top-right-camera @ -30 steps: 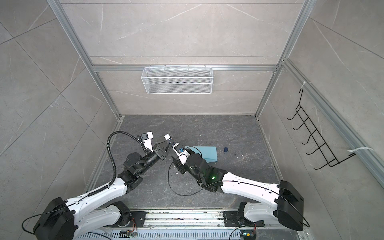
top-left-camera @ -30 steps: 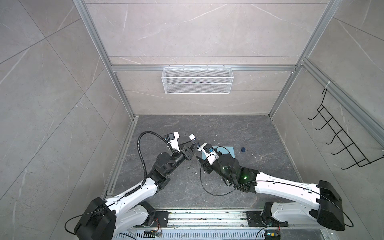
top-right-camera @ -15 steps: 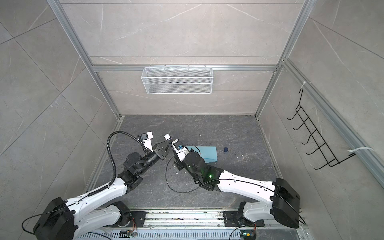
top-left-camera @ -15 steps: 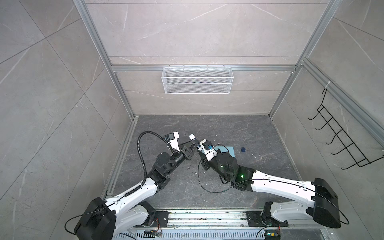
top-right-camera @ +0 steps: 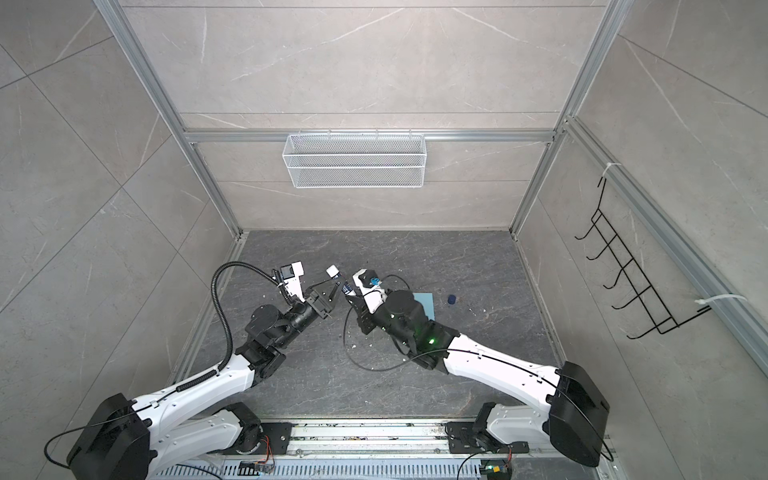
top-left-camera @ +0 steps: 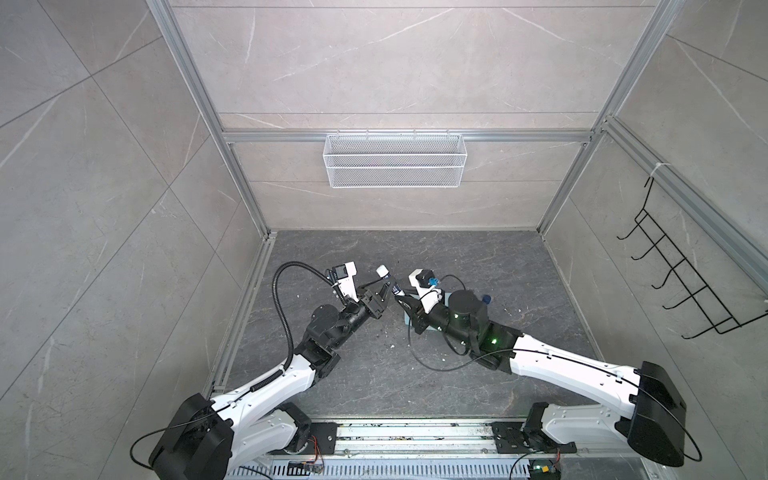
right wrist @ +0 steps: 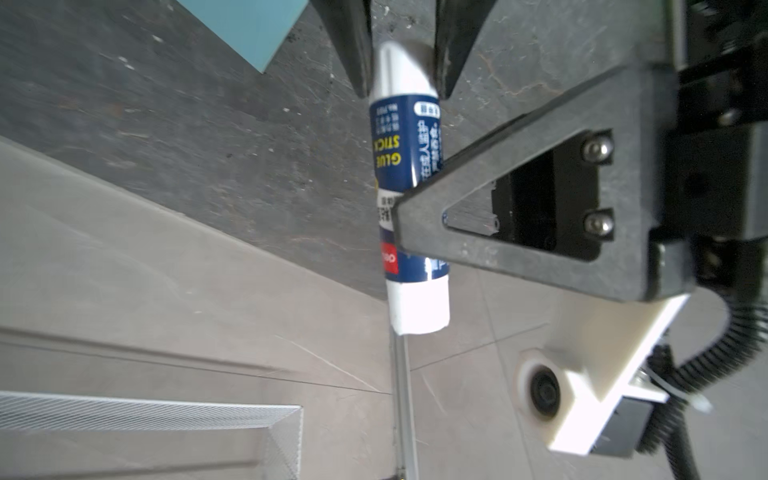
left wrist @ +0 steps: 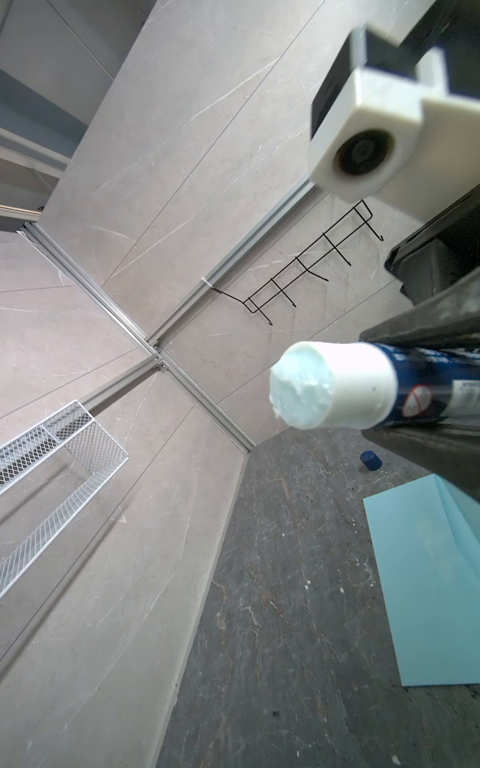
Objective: Place the letter into the envelope and seal it
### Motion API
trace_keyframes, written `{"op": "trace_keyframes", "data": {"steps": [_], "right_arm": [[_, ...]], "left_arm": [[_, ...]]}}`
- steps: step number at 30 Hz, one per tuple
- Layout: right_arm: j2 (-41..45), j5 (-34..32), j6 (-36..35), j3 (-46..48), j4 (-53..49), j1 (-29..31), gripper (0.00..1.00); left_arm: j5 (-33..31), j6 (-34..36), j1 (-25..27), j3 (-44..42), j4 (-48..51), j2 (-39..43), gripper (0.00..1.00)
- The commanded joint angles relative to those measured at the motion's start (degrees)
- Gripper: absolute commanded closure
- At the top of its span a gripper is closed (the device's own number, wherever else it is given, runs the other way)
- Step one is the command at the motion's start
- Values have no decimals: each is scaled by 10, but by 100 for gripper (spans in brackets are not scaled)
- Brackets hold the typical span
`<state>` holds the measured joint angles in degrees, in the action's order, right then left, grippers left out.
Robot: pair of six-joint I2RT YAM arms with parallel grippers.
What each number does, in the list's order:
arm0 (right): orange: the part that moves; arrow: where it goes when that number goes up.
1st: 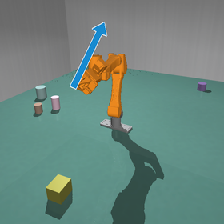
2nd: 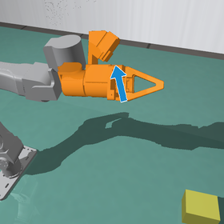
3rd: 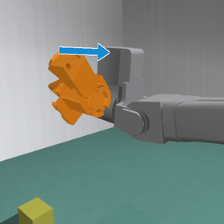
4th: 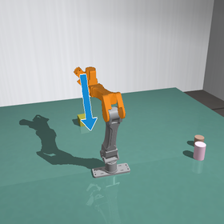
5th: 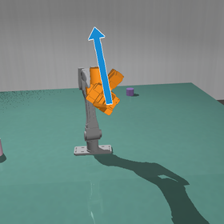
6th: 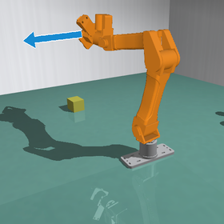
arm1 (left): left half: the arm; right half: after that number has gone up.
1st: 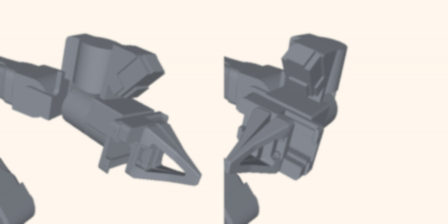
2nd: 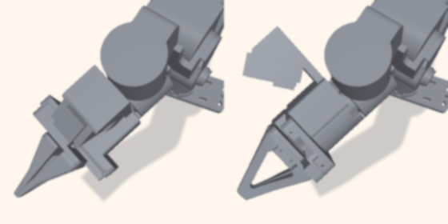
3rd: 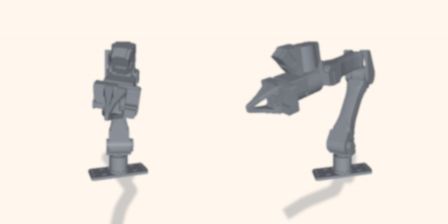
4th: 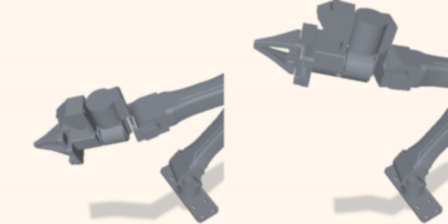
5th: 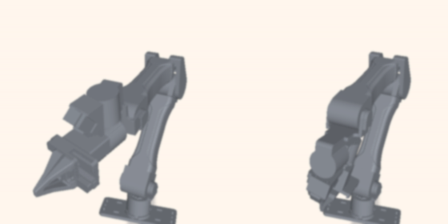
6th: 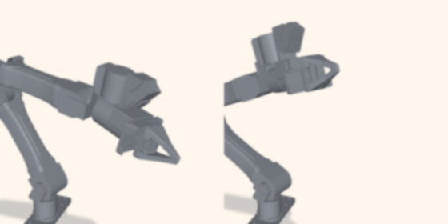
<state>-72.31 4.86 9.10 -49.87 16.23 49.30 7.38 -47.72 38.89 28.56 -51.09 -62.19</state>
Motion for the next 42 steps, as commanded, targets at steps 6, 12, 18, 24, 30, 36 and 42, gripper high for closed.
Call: {"op": "trace_keyframes", "data": {"steps": [6, 12, 18, 24, 30, 36, 42], "right_arm": [[-77, 382, 339, 9, 229, -165, 85], [-93, 397, 349, 9, 247, -171, 76], [-14, 275, 204, 19, 85, -157, 57], [72, -73, -37, 17, -70, -13, 34], [41, -302, -155, -7, -79, 106, 38], [-28, -415, -208, -40, -46, 174, 49], [-60, -438, -189, -54, -17, 183, 55]], "left_arm": [[75, 35, 1, 9, -61, -3, 100], [66, 35, 1, 9, -52, -2, 100], [36, 34, 2, 9, -26, 5, 100], [20, 35, 1, 9, -10, 14, 100], [14, 34, 1, 8, -4, 18, 100], [10, 34, 1, 7, -2, 20, 100], [10, 34, 1, 5, -1, 23, 100]]}}
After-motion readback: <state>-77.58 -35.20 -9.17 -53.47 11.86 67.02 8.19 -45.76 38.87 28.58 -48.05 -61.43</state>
